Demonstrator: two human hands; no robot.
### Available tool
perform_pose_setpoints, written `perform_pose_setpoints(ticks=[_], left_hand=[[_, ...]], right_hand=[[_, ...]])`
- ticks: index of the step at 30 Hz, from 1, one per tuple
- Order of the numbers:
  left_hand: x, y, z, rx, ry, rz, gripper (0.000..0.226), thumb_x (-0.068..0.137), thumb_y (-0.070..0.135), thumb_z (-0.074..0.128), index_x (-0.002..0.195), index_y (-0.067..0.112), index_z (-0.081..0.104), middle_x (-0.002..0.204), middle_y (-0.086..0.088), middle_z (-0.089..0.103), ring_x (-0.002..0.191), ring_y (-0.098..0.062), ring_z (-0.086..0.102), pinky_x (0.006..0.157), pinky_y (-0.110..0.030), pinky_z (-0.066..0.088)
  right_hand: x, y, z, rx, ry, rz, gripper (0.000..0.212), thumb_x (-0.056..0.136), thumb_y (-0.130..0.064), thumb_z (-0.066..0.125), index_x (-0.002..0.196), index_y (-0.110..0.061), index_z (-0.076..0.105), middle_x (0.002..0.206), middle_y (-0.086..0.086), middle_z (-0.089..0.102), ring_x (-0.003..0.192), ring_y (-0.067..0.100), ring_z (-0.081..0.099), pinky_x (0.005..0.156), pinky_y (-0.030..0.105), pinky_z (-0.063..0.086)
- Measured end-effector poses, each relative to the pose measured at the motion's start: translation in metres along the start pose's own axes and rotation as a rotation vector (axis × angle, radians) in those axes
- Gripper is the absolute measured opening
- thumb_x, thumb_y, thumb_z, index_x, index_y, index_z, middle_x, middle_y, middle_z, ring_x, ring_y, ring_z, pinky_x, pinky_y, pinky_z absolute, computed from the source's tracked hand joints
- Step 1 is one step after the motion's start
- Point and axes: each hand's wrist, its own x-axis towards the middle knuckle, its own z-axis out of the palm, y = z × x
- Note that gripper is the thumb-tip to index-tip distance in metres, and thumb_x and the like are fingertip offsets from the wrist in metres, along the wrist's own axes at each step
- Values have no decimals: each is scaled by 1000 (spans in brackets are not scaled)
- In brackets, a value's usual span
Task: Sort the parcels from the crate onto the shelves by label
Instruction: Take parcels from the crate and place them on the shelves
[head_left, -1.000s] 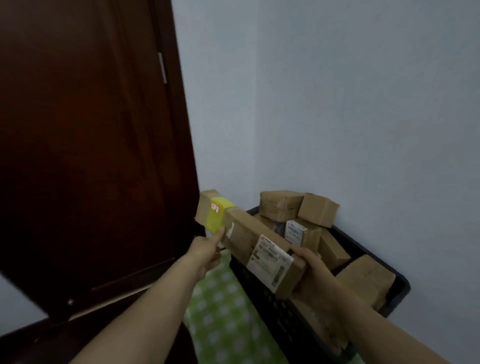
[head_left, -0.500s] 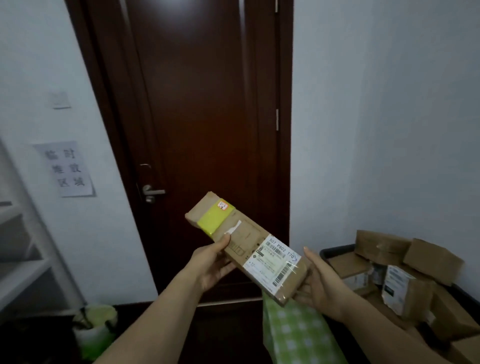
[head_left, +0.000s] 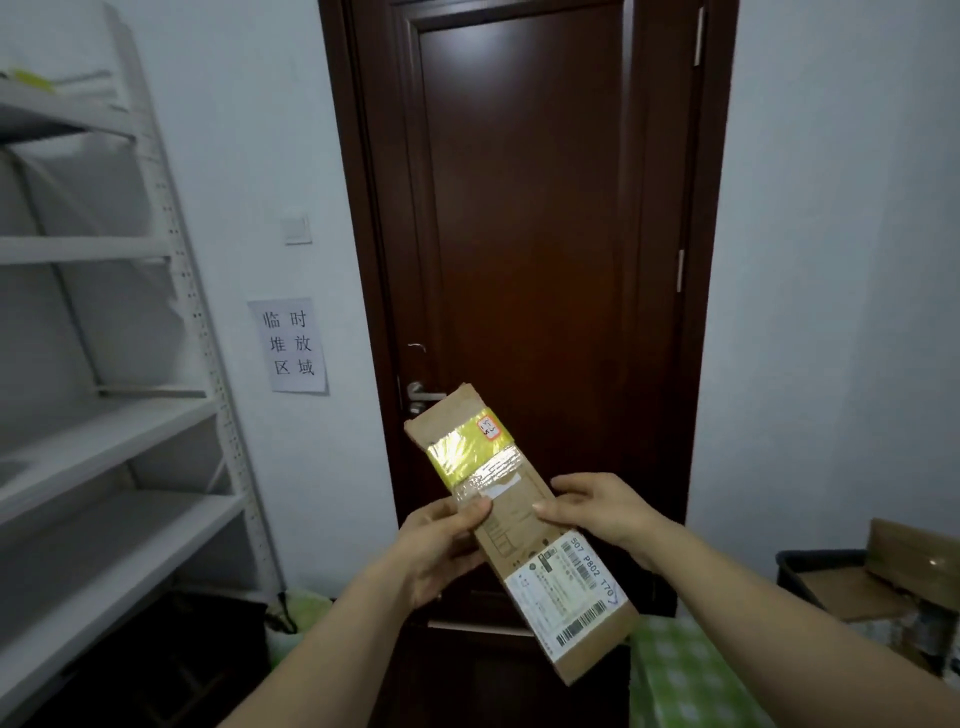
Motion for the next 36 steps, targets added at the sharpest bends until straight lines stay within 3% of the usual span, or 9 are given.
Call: perform_pose_setpoints(ticks=[4,8,10,13,16,25,36], left_hand=[[-12,21,-30,114,108,73,61,69,23,78,124,9,55,114,-8,68,114,-25,59,104,-43,41],[-20,52,-72,150,380,242,97,75,20,80,151,12,20,140,-7,45,127,-24,46,105,-40,36],[-25,61,-89,144,397,294,87,76,16,78,148,9,29,139,-12,48,119,-24,51,97,-35,40],[-33,64,-102,202,334,290,54,77,10,75,128,3,57,123,-14,63,102,-22,62,87,-32,47],[-35,64,-111,187,322,310,38,78,7,74,115,4,66,111,-14,69,95,-22,66,78,-31,51],[-48,67,-124,186,358,302,34,81,10,72,114,6,66,101,-7,70,86,-13,65,61,-21,50],[-55,68,-135,142,415,268,43,80,27,75,113,2,67,94,-6,70,84,-14,64,72,-29,53]], right_hand=[[7,-24,17,-73,-52,-35,45,81,-18,74,123,-8,60,98,0,69,84,7,68,65,18,54],[12,-43,27,-253,-107,-83,48,79,-16,75,125,-13,60,103,-5,63,89,4,62,64,15,51],[18,-49,30,-313,-122,-110,50,79,-16,76,127,-14,59,110,-5,63,96,4,60,72,17,52],[23,-59,34,-365,-140,-140,54,80,-15,74,131,-14,56,125,0,60,107,8,57,86,21,50],[26,-69,38,-388,-167,-163,55,83,-14,71,135,-14,52,131,-1,57,113,10,54,90,22,47],[29,-85,54,-457,-195,-199,54,87,-15,66,138,-17,48,136,0,53,125,16,50,97,26,42],[30,-91,67,-474,-210,-210,53,89,-13,64,139,-14,47,138,2,51,132,19,43,97,25,36]])
